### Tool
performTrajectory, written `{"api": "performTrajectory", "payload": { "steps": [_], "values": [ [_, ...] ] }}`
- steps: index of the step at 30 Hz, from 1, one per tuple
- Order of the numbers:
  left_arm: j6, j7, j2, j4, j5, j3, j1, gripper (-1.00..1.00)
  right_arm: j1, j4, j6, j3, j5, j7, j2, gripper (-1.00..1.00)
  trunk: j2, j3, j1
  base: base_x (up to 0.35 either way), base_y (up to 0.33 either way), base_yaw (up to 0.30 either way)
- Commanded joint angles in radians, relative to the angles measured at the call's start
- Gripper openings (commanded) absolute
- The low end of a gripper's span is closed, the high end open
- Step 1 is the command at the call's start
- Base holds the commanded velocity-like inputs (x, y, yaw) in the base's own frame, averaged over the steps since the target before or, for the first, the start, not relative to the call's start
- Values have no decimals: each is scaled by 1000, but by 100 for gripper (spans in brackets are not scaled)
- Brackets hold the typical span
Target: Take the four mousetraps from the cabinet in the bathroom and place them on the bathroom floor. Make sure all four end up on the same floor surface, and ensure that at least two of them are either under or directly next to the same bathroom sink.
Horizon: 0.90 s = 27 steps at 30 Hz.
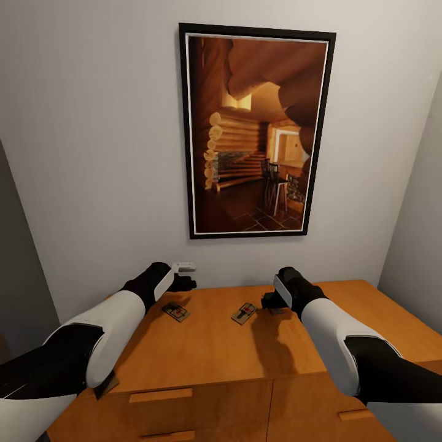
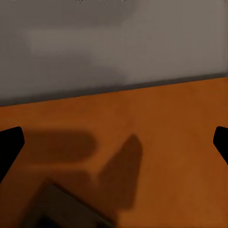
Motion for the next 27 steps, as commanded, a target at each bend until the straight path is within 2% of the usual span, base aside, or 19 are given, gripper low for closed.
{"api": "performTrajectory", "payload": {
  "steps": [1, 10, 11, 27],
  "values": [
    [5, 2, 1, -2, 10, -8, -1, 100, 0, 15, 6, -3, 18, -1, 1, 100, -1, -2, 0, 0, 0, 0],
    [4, 2, 1, -2, 10, -8, -1, 100, 0, 15, 6, -3, 16, -1, 2, 100, -1, -2, 0, 0, 0, 0],
    [4, 2, 1, -2, 10, -8, -1, 100, 0, 15, 6, -3, 16, -2, 2, -100, -1, -2, 0, 0, 0, 0],
    [4, 2, 1, -2, 10, -8, 0, 100, 0, 17, 18, -3, 15, -2, -2, -100, -1, -2, 0, 0, 0, 0]
  ]
}}
